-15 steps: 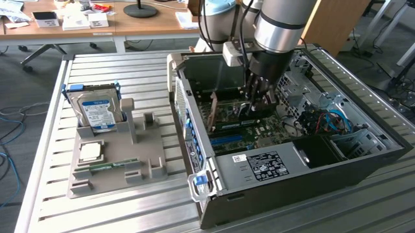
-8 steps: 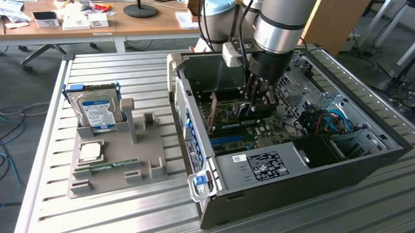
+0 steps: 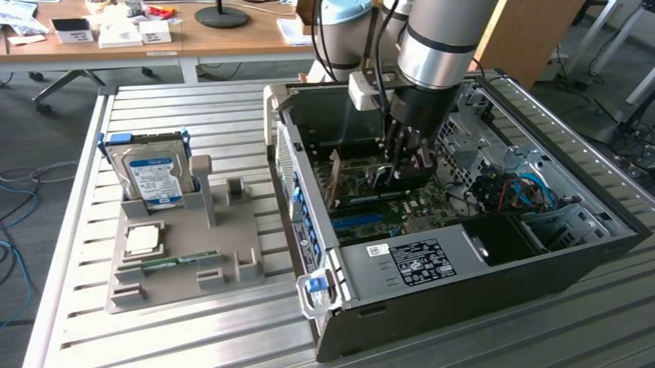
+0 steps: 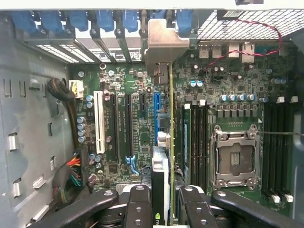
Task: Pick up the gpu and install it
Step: 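Insert the gpu into the slot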
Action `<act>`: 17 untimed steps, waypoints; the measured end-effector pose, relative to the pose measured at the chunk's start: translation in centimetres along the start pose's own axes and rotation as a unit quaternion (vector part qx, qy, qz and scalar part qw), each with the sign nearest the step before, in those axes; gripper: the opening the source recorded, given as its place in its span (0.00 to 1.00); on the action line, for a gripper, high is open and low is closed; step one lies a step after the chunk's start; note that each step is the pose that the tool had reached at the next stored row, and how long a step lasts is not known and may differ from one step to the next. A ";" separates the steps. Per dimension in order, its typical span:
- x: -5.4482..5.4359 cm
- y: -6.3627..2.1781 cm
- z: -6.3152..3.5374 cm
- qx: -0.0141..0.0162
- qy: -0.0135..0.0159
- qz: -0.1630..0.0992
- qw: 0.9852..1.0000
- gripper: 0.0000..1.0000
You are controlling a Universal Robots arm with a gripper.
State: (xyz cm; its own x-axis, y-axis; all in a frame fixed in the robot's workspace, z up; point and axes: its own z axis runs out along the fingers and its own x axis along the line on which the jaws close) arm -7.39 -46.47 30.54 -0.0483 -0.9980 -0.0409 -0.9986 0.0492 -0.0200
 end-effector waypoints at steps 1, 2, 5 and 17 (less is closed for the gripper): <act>0.0 0.00 0.13 0.000 0.000 0.000 1.000 0.27; 0.0 0.01 0.18 0.000 0.000 0.000 1.000 0.27; 0.0 0.03 0.25 0.000 0.000 -0.001 1.000 0.27; 0.2 0.25 1.53 0.000 0.000 -0.004 1.000 0.27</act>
State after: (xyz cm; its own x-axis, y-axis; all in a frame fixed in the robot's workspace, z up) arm -7.62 -46.58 28.99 -0.0395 -0.9984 -0.0407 -0.9990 0.0403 -0.0199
